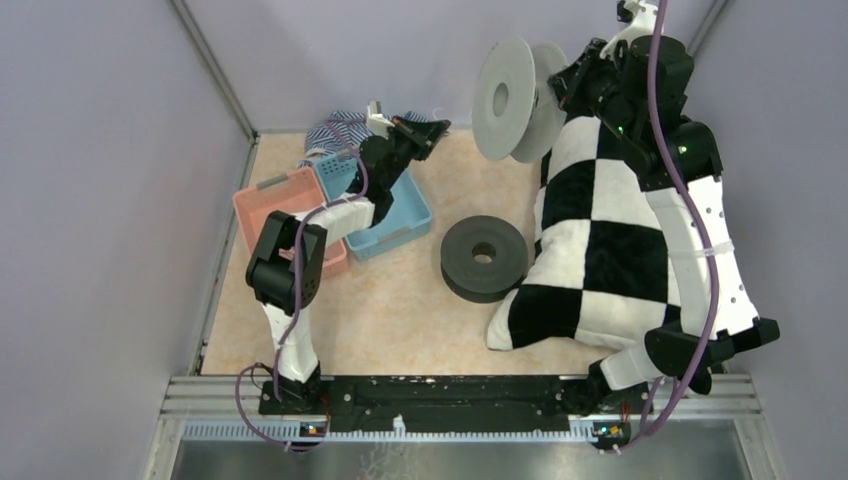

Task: Wrap the cables
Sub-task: Wrap the cable around the cable reel.

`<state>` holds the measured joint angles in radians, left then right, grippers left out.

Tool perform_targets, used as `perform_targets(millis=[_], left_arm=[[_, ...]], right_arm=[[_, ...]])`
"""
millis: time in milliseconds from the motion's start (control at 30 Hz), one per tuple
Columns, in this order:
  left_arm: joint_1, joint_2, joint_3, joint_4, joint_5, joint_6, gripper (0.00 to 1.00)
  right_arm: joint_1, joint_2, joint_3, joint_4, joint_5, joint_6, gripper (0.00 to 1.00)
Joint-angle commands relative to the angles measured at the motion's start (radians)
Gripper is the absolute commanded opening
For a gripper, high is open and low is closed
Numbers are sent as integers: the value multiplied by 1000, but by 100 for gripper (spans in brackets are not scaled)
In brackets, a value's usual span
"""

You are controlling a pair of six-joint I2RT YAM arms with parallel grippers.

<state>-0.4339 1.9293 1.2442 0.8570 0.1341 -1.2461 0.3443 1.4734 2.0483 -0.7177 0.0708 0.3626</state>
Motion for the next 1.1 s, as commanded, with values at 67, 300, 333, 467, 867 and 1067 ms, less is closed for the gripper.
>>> perform_targets(millis=[67, 300, 333, 467, 867, 1067], left_arm=[[7, 38, 189, -113, 105, 90, 0], [7, 20, 183, -170, 190, 94, 0], [7, -3, 142, -139, 192, 77, 0], [-2, -101, -13, -74, 177, 34, 0], [-20, 62, 158, -156, 240, 19, 0], [-7, 129, 306, -208, 194, 73, 0]], right_arm=[[-4, -62, 34, 102, -39, 21, 0], [-4, -51, 45, 103, -35, 23, 0], [-4, -48, 48, 101, -34, 23, 0], [-4, -43, 49, 104, -35, 27, 0], [-4, -46, 64, 111, -68, 59, 0], [-4, -44, 80, 95, -68, 58, 0]])
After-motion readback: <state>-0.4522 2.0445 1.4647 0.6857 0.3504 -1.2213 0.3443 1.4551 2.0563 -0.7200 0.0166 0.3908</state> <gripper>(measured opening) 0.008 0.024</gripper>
